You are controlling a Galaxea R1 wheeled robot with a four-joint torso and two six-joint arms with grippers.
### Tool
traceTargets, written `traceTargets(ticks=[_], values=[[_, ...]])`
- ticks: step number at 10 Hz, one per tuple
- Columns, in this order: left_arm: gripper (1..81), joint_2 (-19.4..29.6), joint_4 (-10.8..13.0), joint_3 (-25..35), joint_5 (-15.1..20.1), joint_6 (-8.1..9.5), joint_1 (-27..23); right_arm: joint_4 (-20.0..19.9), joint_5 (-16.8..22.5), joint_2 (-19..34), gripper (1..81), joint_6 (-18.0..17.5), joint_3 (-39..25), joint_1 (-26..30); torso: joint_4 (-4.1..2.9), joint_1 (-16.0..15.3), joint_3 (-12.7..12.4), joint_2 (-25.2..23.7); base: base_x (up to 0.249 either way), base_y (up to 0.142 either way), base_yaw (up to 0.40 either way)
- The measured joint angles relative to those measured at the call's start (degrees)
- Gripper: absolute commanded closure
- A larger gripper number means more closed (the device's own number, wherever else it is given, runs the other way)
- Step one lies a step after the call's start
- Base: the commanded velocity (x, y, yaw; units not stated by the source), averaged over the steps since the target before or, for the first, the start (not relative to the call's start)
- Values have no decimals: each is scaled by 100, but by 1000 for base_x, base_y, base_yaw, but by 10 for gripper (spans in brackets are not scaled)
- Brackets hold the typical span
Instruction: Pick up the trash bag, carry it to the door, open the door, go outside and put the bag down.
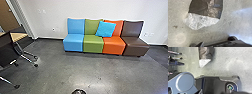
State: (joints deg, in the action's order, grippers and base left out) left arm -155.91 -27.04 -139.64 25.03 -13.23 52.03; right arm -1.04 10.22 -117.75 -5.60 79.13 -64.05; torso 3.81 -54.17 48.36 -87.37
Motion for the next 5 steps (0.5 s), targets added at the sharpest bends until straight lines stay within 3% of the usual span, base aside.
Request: traceTargets(ticks=[5], values=[[10, -208, 0, -265, 286, 0, -422, -44, 249, 11, 10, 0, -52, 85, 0, -625, 52, -999, 0, 0, 0]])
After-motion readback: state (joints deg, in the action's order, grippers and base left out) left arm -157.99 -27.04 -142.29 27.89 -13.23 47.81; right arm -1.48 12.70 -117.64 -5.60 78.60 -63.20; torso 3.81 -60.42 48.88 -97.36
